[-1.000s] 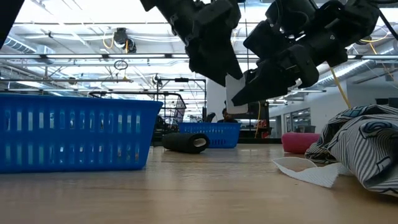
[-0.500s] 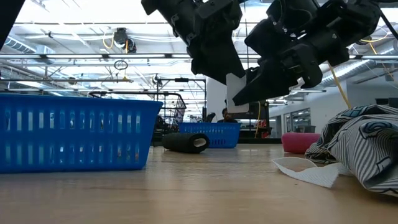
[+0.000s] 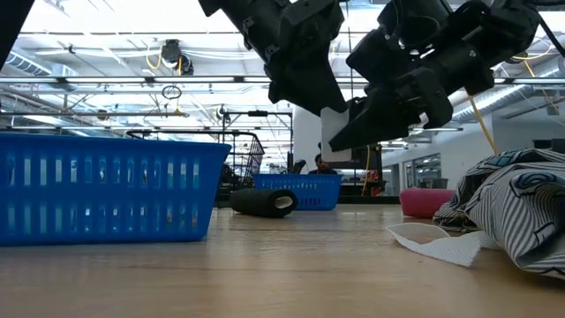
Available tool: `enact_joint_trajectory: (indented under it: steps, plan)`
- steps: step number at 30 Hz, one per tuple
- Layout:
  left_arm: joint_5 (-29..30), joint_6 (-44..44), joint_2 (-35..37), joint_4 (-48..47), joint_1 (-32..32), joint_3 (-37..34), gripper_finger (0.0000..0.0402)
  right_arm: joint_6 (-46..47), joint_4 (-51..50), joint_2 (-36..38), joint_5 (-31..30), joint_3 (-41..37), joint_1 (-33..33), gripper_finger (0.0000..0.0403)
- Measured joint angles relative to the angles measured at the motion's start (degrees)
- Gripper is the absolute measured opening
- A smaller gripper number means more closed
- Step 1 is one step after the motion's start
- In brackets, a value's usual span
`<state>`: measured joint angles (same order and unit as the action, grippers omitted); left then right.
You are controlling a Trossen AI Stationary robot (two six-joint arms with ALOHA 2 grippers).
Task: Pick & Place Medicine items
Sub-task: Put the white medicine bottle into the bottom blue basket
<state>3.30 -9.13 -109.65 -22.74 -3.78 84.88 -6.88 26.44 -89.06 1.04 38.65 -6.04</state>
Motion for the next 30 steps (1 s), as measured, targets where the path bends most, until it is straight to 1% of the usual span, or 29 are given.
enact_joint_trajectory:
  steps: [4,8,10,12,15,17,18,22,26,30]
  plan:
    - [2.9,0.6,0.7,-1.4,-0.5,0.0,0.013,0.4,0.2,0.0,-0.4,0.0,0.0,0.0167]
    - [3.0,4.0,3.5,-4.5,-1.7,-0.2,0.0128,4.0,-0.4,0.9,-1.0,0.2,0.2,0.0174]
    - [4.6,4.8,6.0,-6.0,-2.5,-0.2,0.0087,4.7,-2.0,0.9,0.1,0.1,0.2,0.0177]
    - [5.8,4.6,8.8,-7.8,-3.3,-0.1,0.0068,4.6,-4.7,1.6,0.3,-0.2,0.3,0.018]
    - [7.5,3.2,12.1,-12.6,-5.2,-0.1,0.0035,4.5,-4.6,3.4,-0.5,0.2,0.6,0.018]
    - [8.0,2.5,13.9,-13.5,-6.6,-0.1,0.0009,4.4,-6.7,4.6,-0.7,0.0,0.8,0.0177]
    - [8.2,2.1,15.0,-14.3,-7.4,-0.1,0.0004,4.5,-7.0,4.9,-0.8,-0.1,0.9,0.0176]
    - [9.4,0.8,16.4,-14.5,-9.5,0.0,0.002,4.7,-7.0,6.9,-0.8,-0.2,1.1,0.0174]
    - [10.5,0.4,16.0,-15.4,-10.4,-0.2,0.003,5.6,-6.9,6.5,-1.1,-0.5,1.0,0.0178]
    - [11.4,1.1,15.9,-15.5,-10.4,-0.2,0.0024,10.0,0.8,3.5,-0.9,-0.3,1.0,0.0196]
